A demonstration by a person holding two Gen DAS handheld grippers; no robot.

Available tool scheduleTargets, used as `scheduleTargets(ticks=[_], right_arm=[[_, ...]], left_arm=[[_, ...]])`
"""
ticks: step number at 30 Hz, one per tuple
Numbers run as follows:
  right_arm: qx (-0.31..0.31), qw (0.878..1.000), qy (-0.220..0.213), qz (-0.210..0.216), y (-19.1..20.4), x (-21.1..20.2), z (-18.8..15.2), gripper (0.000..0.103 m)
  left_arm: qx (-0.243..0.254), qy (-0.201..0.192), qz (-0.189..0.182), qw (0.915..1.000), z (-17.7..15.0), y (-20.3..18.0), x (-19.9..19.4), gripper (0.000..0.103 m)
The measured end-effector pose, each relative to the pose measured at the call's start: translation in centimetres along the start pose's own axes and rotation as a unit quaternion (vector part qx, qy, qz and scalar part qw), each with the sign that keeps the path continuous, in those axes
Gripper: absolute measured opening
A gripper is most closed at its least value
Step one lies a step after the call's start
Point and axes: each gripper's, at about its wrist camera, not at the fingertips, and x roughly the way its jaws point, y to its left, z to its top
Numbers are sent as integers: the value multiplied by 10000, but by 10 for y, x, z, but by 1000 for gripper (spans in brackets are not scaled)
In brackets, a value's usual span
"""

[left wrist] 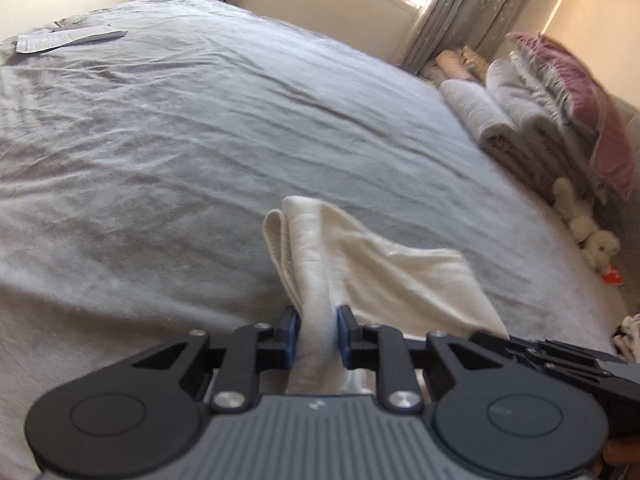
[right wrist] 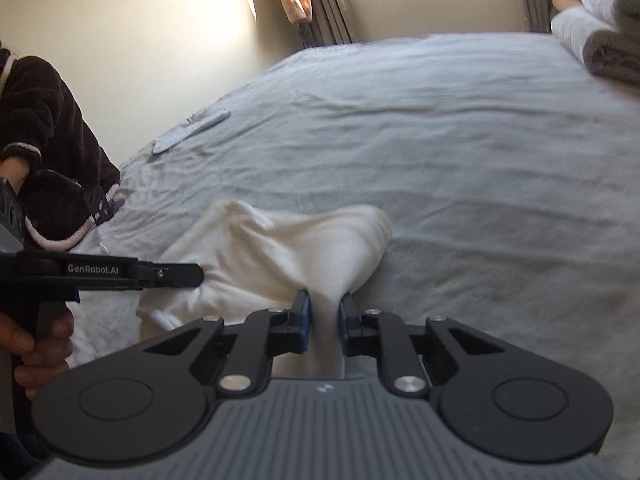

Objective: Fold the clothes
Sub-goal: 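Grasp the folded pants bundle with both grippers and lift it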

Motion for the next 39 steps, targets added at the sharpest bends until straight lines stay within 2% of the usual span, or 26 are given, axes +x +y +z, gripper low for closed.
scheduleTargets(ticks=[3,4,6,7,8,9,10,12,13,16,18,20,21,22,23,24,25,27,28,34,39], right_arm=[[-237,9994,-152,-176,-2,-27,10,16],[-281,9994,-116,-184,-5,-33,12,16],[-380,9989,223,-179,-12,-29,8,17],[-435,9980,429,-185,-15,-23,5,18],[-490,9966,636,-190,-18,-17,2,22],[-514,9951,815,-202,-22,-12,-2,29],[-342,9957,824,-256,-27,-11,-3,45],[137,9970,742,-168,-40,-11,-2,64],[427,9969,663,-49,-47,-14,0,68],[1193,9906,601,281,-64,-14,2,70],[1379,9873,728,294,-67,-5,-3,70],[1219,9894,763,186,-61,3,-10,71],[1060,9918,704,122,-55,4,-12,70],[1004,9927,658,119,-50,5,-13,62],[976,9932,624,137,-46,6,-13,50],[1135,9909,665,269,-47,9,-13,24],[1297,9887,686,302,-47,10,-13,23],[1079,9923,596,134,-43,7,-9,21],[911,9945,517,65,-41,3,-6,20],[596,9980,-73,-186,-53,-39,18,17],[644,9959,-470,-425,-83,-78,26,16]], left_arm=[[-57,124,-365,9992,-5,-11,-4,20],[-2,207,-377,9991,-8,-15,-3,21],[148,488,-214,9985,-14,-21,8,22],[200,611,-104,9979,-17,-22,14,26],[174,661,-72,9976,-18,-20,17,30],[138,702,-49,9974,-19,-19,20,32],[49,715,-78,9974,-16,-16,20,37],[-170,648,-98,9977,-12,-9,18,50],[-271,598,-104,9978,-10,-5,17,56],[-562,613,-222,9963,-7,3,21,58],[-633,639,-236,9957,-10,4,28,58],[-516,544,-205,9970,-14,-5,31,57],[-428,510,-236,9975,-15,-11,33,54],[-337,534,-299,9976,-17,-18,35,43],[-230,554,-251,9979,-19,-24,37,38],[-84,523,-168,9985,-20,-31,38,35],[-36,498,-140,9987,-19,-35,38,31],[2,447,-191,9988,-16,-44,39,26],[1,419,-273,9987,-14,-50,39,16],[-5,246,-767,9967,-2,-86,40,14],[-10,102,-1177,9930,8,-115,41,14]])
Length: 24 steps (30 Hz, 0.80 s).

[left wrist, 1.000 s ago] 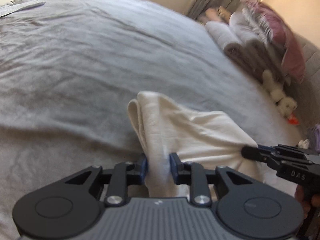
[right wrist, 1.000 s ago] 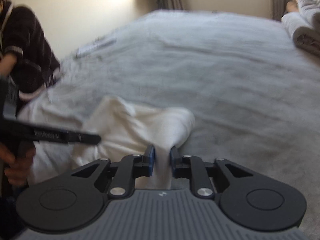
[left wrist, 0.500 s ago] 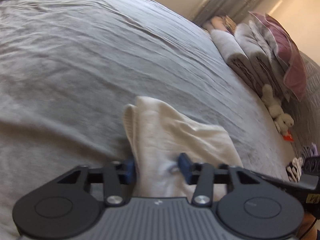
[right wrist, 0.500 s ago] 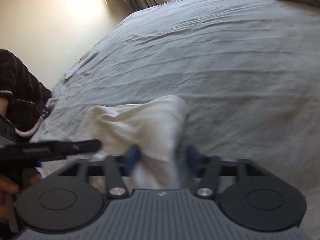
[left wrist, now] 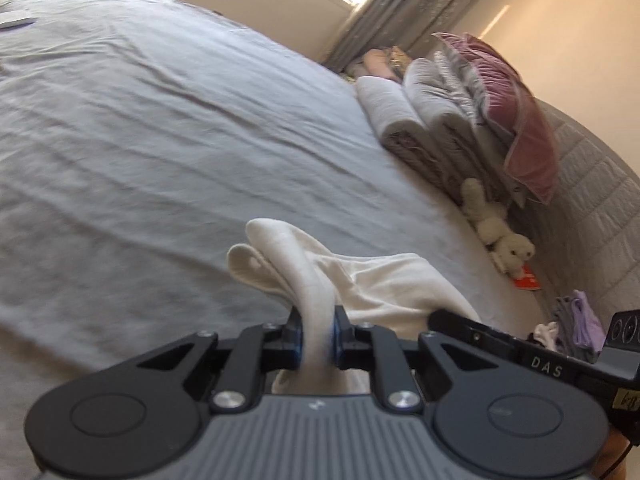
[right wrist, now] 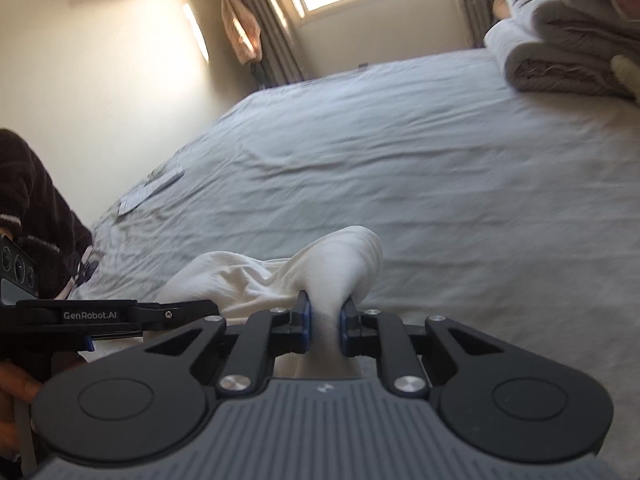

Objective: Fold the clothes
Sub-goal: 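Grasp the folded pants bundle with both grippers and lift it, then carry the bundle with both grippers toward the clothes stack by the headboard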

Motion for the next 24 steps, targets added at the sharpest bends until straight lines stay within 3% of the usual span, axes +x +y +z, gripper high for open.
scheduleTargets(ticks=[7,14,22,24], right_arm=[[-17,9962,-703,-512,-67,-85,21,16],[-212,9817,-1431,-1238,-147,-197,50,16],[-435,9625,-1669,-2095,-246,-302,89,15],[-477,9572,-1663,-2319,-272,-315,91,15]], left_arm=[[44,97,-842,9964,-4,-92,43,14],[443,260,-1684,9844,-12,-235,99,14],[835,185,-2571,9626,-24,-400,150,13],[922,296,-2470,9642,-38,-417,169,14]])
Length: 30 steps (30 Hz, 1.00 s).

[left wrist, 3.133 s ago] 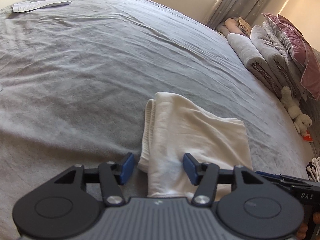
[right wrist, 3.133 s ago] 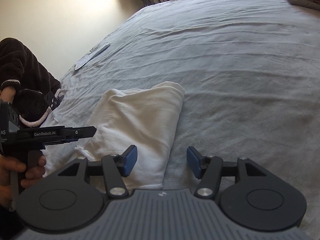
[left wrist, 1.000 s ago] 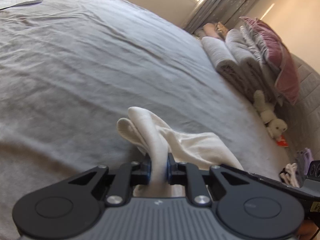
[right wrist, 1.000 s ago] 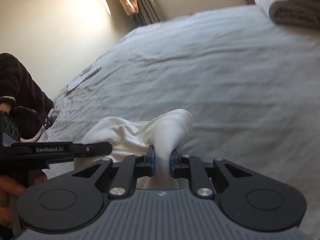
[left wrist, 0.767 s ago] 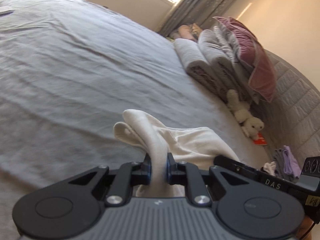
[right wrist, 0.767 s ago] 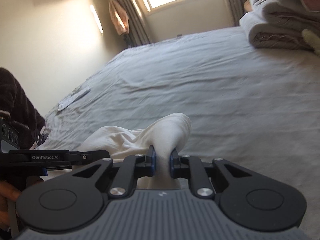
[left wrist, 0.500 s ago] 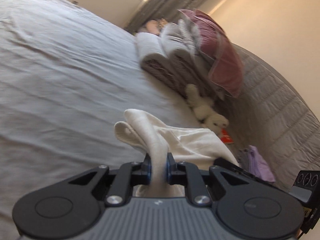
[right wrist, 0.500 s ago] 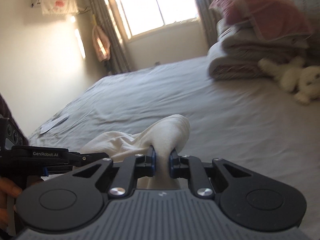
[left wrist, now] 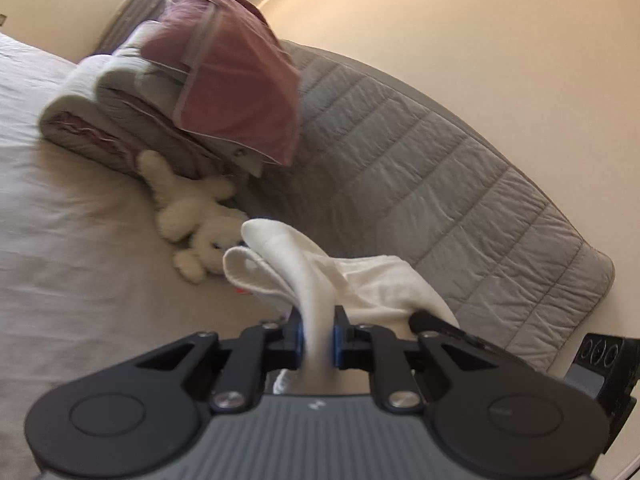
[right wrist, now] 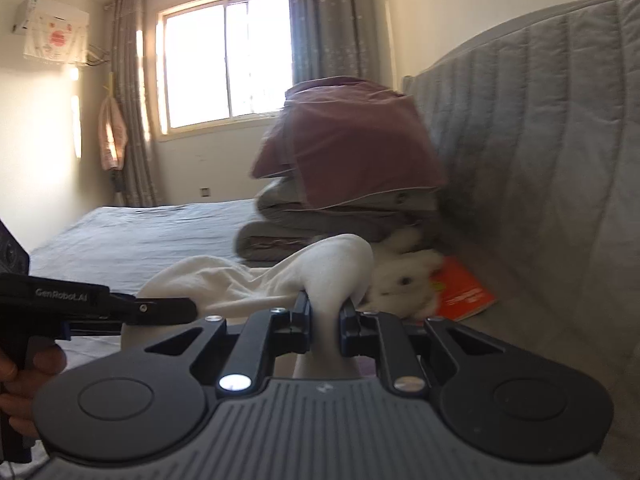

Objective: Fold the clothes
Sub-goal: 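Carry the bundle with both grippers toward the clothes stack by the headboard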

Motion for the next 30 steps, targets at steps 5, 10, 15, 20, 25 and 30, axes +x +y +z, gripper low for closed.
scheduleTargets(ticks=[5,10,15,20,25,30], right_arm=[[-10,9981,361,-499,-56,17,-26,15],[345,9932,601,-940,-95,30,-72,25],[969,9902,279,-967,-112,14,-79,41],[823,9842,350,-1530,-106,6,-71,45],[499,9793,275,-1944,-90,-16,-67,45],[574,9798,221,-1905,-66,-34,-67,45]], left_arm=[[121,364,280,9989,-27,-16,64,15],[242,602,492,9967,-51,-29,115,29],[654,494,620,9947,-43,-36,103,38],[650,469,854,9931,-36,-34,92,49],[956,534,1084,9881,-44,-42,71,50],[1260,598,1312,9815,-52,-50,49,50]])
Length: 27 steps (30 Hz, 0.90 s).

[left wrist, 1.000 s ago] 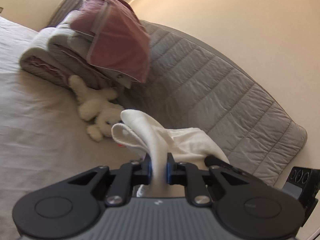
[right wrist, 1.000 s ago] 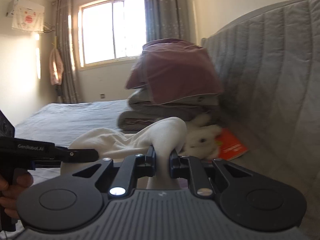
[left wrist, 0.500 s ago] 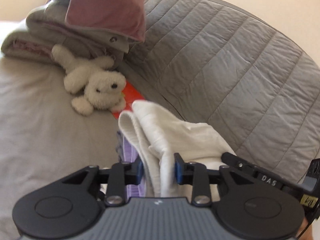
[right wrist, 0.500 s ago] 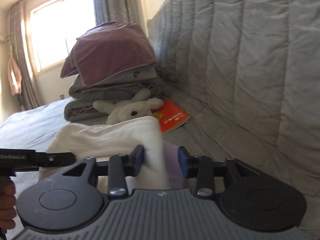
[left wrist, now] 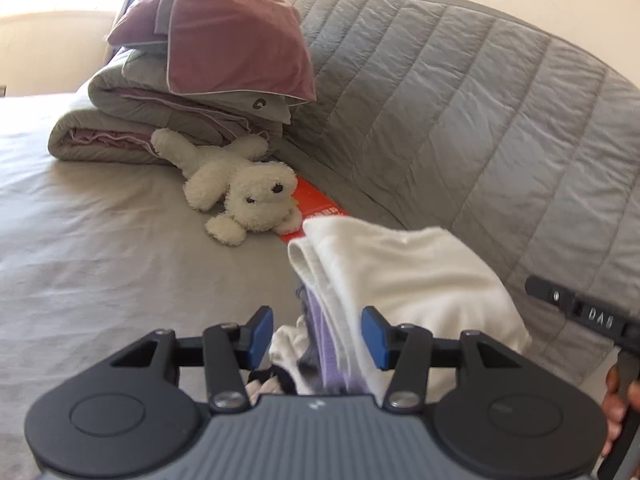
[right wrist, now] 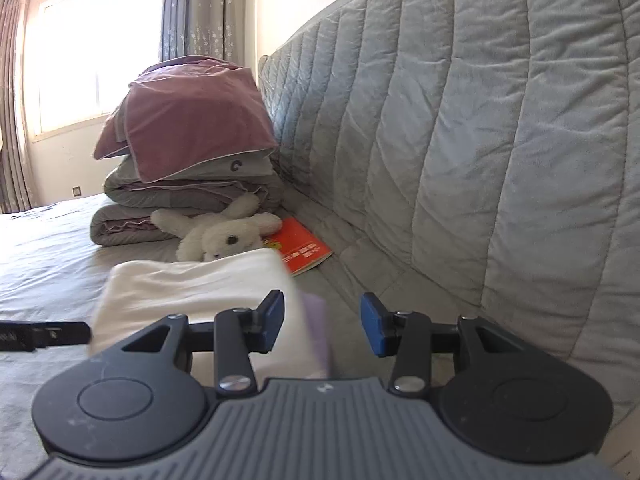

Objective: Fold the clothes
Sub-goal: 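Carry the bundle with both grippers toward the clothes stack by the headboard, then lower the bundle onto the clothes stack and open both grippers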

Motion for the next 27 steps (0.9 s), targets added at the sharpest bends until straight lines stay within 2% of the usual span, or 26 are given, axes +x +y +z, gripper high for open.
scheduleTargets(ticks=[5,9,11,13,17,19,21,27], right_arm=[[-21,9999,109,-50,31,-25,-6,47],[-178,9996,121,-204,62,-50,-16,61],[-129,9996,114,-231,73,-62,-22,63],[-48,9996,62,-287,81,-73,-27,72],[67,9992,-41,-400,92,-92,-34,83],[100,9989,-68,-444,97,-100,-35,96],[127,9985,-107,-516,101,-108,-35,103],[211,9975,-132,-655,113,-127,-41,103]], left_arm=[[302,56,242,9992,-9,-5,-22,51],[606,131,514,9967,-26,-14,-44,58],[705,137,623,9955,-35,-16,-56,60],[870,94,762,9932,-43,-18,-68,60],[1106,2,923,9896,-54,-20,-88,64],[1160,-44,964,9885,-57,-20,-97,69],[1214,-90,1006,9875,-59,-20,-106,73],[1374,-228,1128,9838,-67,-22,-134,78]])
